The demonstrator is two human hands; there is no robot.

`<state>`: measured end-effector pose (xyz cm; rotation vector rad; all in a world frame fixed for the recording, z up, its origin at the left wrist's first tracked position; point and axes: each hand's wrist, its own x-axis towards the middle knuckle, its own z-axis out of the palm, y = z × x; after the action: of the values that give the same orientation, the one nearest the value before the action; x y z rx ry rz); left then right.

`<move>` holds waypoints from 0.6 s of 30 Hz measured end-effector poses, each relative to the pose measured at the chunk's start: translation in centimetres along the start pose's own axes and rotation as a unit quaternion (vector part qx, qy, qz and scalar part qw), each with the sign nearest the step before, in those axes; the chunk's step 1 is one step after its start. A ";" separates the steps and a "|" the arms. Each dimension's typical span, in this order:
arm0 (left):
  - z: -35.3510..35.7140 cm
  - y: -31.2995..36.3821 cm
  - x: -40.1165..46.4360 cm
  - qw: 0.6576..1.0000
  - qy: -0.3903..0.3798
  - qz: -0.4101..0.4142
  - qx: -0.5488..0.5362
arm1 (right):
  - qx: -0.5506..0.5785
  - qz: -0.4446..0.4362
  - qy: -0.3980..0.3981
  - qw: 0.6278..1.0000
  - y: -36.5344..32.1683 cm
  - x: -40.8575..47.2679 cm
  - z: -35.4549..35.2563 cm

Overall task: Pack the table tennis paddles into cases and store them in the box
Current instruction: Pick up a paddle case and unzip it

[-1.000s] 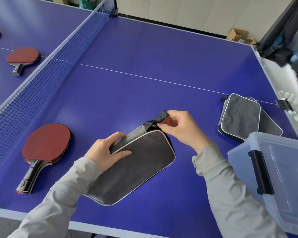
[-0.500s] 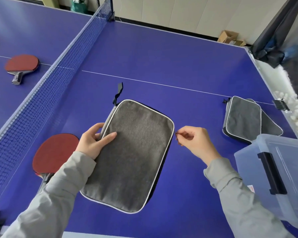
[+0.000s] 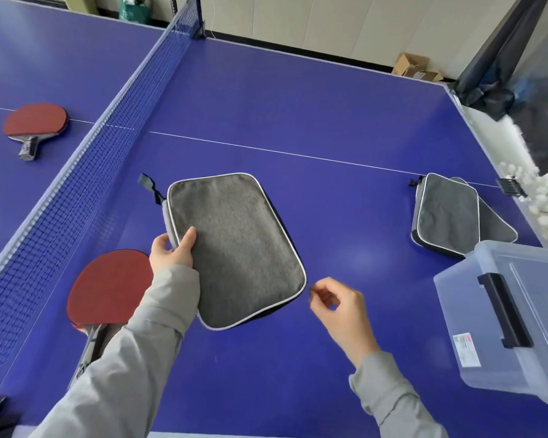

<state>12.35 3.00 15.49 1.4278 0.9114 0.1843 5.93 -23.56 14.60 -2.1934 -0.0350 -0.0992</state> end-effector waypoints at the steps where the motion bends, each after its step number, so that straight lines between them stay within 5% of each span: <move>1: 0.3 0.0 -0.1 1.000 0.009 -0.001 -0.005 | -0.004 0.001 0.012 1.000 -0.1 -0.7 0.5; 18: 4.3 -1.1 -3.1 0.968 0.187 -0.070 -0.154 | 0.058 -0.019 0.063 0.996 -4.5 -5.8 8.3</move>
<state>12.62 -2.37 15.34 1.0507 1.2286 0.4804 0.32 -14.15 12.89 -2.0673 -0.0111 -0.2498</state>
